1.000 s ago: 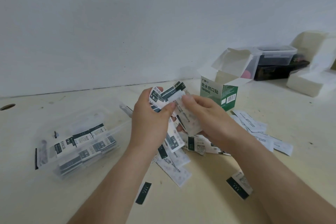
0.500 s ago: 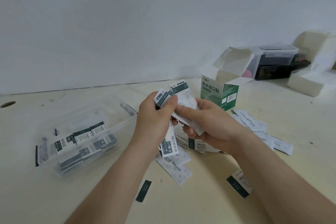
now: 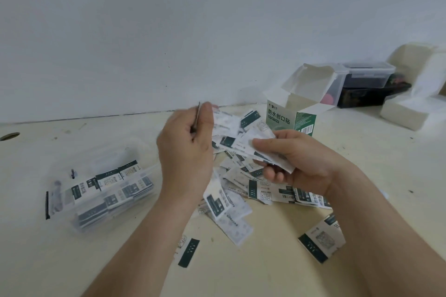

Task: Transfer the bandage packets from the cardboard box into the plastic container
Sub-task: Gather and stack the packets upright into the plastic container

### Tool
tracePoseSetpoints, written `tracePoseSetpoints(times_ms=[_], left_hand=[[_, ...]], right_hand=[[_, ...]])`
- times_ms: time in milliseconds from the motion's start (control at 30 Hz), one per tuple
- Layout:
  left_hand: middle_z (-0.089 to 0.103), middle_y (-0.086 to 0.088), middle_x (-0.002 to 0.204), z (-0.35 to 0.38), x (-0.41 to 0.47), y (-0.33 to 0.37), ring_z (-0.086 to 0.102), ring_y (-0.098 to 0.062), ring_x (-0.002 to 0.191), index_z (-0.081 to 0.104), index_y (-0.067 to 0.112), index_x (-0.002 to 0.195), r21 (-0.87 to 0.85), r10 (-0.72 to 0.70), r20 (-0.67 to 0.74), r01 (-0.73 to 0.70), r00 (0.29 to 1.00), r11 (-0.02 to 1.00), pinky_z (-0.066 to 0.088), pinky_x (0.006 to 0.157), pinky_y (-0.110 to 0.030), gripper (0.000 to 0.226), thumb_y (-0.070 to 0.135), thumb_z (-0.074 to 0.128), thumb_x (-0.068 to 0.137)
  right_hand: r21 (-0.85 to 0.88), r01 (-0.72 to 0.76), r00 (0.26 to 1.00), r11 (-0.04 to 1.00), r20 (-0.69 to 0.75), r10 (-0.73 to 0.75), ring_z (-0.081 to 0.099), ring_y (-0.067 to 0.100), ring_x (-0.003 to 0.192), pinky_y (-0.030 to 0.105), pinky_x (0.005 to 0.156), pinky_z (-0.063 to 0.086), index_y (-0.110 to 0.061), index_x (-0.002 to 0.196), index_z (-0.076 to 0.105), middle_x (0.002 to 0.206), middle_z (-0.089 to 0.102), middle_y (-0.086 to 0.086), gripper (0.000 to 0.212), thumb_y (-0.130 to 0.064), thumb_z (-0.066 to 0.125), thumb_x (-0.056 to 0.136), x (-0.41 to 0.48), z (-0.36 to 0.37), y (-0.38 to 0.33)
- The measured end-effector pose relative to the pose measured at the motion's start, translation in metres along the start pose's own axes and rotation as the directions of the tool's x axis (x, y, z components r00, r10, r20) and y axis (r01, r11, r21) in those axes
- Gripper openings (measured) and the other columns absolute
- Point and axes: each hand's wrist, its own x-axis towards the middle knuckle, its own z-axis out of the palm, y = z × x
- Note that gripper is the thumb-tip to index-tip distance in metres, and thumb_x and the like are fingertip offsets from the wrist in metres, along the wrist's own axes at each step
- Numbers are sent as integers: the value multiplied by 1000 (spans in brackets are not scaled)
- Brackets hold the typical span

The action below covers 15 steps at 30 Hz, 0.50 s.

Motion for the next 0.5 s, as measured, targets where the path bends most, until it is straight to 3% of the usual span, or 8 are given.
tracePoseSetpoints(times_ms=[67, 100, 167, 233, 333, 433, 500], left_hand=[[61, -6, 81, -6, 3, 0, 49, -11, 61, 73, 10, 86, 235, 360, -42, -341, 932, 910, 40, 58, -10, 25, 29, 58, 95], [60, -6, 85, -5, 2, -2, 48, -11, 61, 74, 10, 90, 309, 475, -9, -450, 880, 838, 39, 57, -12, 23, 28, 61, 93], [61, -6, 85, 4, -5, -5, 54, -17, 63, 75, 11, 90, 321, 550, 136, -561, 824, 763, 46, 53, -25, 22, 29, 63, 90], [63, 0, 83, 14, -13, -8, 60, -19, 69, 75, 15, 88, 288, 501, 263, -563, 825, 775, 51, 55, -34, 21, 31, 61, 90], [66, 5, 79, 15, -11, -14, 62, -15, 68, 75, 18, 85, 225, 423, 298, -493, 856, 840, 52, 57, -35, 17, 32, 66, 87], [65, 14, 85, 9, -9, -15, 58, -2, 69, 75, 28, 84, 193, 270, 513, -415, 815, 889, 51, 62, -32, 32, 54, 57, 82], [66, 15, 86, 7, -11, -11, 58, -1, 72, 74, 28, 81, 209, 164, 583, -342, 796, 916, 51, 65, -32, 43, 60, 46, 85]], right_hand=[[68, -17, 996, 998, -91, 23, 60, 17, 47, 18, 35, 42, -5, 100, 58, 75, 68, 14, 10, -12, 59, 94, 3, 3, 2], [87, -14, 995, 996, -92, 22, 62, 18, 49, 18, 35, 43, -4, 103, 58, 79, 69, 16, 11, -12, 57, 95, 4, 7, 3], [108, 15, 998, 994, -70, -8, 62, 18, 51, 19, 38, 43, -5, 97, 61, 78, 69, 14, 10, -10, 52, 97, 8, 16, 7], [131, 35, 996, 991, -87, -23, 60, 16, 52, 19, 40, 42, -8, 87, 64, 71, 66, 8, 18, -6, 49, 96, 11, 21, 9], [202, 32, 991, 979, -134, -4, 57, 16, 53, 21, 42, 42, -9, 88, 66, 73, 64, 9, 17, -16, 53, 97, 12, 23, 9], [222, 23, 986, 975, -166, 14, 55, 17, 52, 26, 47, 45, -6, 93, 64, 67, 63, 7, 24, -27, 53, 98, 12, 20, 9], [175, 32, 985, 984, -174, -1, 59, 17, 53, 29, 52, 48, -1, 98, 62, 67, 64, 9, 19, -18, 54, 98, 12, 20, 10]])
